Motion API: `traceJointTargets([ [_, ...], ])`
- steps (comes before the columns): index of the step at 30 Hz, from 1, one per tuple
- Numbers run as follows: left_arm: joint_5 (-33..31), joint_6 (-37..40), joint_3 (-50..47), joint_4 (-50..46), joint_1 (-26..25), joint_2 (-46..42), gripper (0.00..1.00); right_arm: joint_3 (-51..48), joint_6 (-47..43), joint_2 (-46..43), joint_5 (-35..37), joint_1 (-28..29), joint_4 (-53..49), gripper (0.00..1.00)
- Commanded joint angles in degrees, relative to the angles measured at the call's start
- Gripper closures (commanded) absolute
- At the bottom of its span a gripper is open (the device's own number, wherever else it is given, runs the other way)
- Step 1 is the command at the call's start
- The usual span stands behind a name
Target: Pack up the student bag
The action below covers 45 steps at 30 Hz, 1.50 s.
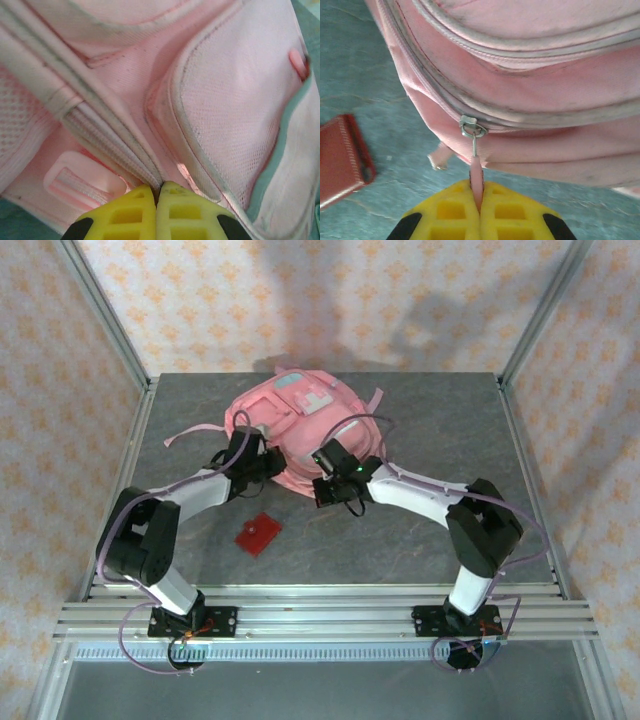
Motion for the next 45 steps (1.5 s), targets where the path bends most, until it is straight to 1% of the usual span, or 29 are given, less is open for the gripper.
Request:
traceJointTargets([
  [1, -7.1, 3.1, 0.1, -0.6, 2.8, -1.8, 1.0, 1.5, 2.7, 0.7, -0.6, -0.3, -0.4, 1.0],
  [4, -7.1, 2.4, 0.1, -1.4, 2.8, -1.6, 1.0, 2.1, 3.9, 0.6, -1.2, -0.3, 0.9, 1.0],
  [5, -6.9, 1.7, -0.3, -1.2, 2.8, -1.8, 0.93, 2.5, 4.0, 1.0, -1.5, -0.4, 0.8, 1.0],
  [8, -5.8, -2.0, -2.5, 1.0, 1.6, -3.4, 0.6, 2.8, 3.9, 2.1, -2.0, -0.4, 0.7, 1.0],
  [10, -5.9, -4.4, -3.9, 2.1, -0.6, -4.4, 0.49, 2.8, 3.6, 2.4, -2.2, -0.3, 1.0, 1.0],
  [13, -6.9, -8.4, -5.6, 2.6, -4.0, -5.0, 0.41, 2.9, 3.3, 2.3, -2.2, -0.3, 1.3, 1.0],
  [16, -7.4, -12.6, -8.4, 6.2, -7.0, -4.6, 0.34, 2.6, 3.3, 1.9, -2.8, -0.3, 2.2, 1.0],
  [19, -8.5, -14.7, -9.0, 8.9, -8.6, -2.6, 0.33, 1.9, 3.3, 1.6, -3.2, -0.3, 3.2, 1.0],
  [21, -9.3, -15.6, -8.4, 10.5, -9.2, -0.9, 0.34, 1.4, 3.1, 1.7, -3.2, -0.3, 3.3, 1.0],
  [22, -10.2, -16.0, -8.0, 11.0, -9.5, -0.2, 0.37, 1.2, 2.9, 1.9, -3.2, -0.3, 3.5, 1.0],
  [23, -11.1, -16.3, -7.6, 11.1, -9.5, 0.7, 0.52, 1.0, 2.8, 1.9, -3.0, -0.3, 3.5, 1.0],
  [24, -11.4, -16.4, -7.3, 11.7, -9.5, 1.3, 0.7, 0.7, 2.8, 1.9, -2.5, -0.3, 3.6, 1.0],
  [25, -11.9, -16.5, -7.1, 12.0, -9.5, 1.8, 0.87, 0.5, 2.8, 1.9, -1.7, -0.4, 3.6, 1.0],
  [26, -12.2, -16.7, -6.7, 11.8, -9.5, 2.4, 0.98, 0.5, 2.8, 2.0, -0.6, -0.4, 3.2, 1.0],
  [27, -12.0, -16.5, -6.5, 11.9, -9.5, 2.7, 1.0, 0.7, 3.0, 2.1, 0.7, -0.5, 2.6, 1.0],
  [31, -12.3, -15.3, -6.7, 10.8, -9.4, 2.1, 1.0, -1.1, 3.8, 1.2, 3.7, -3.3, 0.6, 1.0],
  [37, -12.0, -13.2, -9.0, 10.0, -8.3, -1.5, 1.0, -6.7, 4.4, -0.6, 9.0, -12.3, -0.8, 1.0],
  [43, -11.7, -11.1, -9.3, 8.6, -7.6, -3.3, 1.0, -8.4, 6.6, -2.2, 17.5, -19.7, 0.2, 1.0],
  [45, -11.6, -10.4, -8.9, 8.2, -7.5, -3.2, 1.0, -8.2, 6.6, -3.3, 16.6, -21.0, 1.4, 1.0],
])
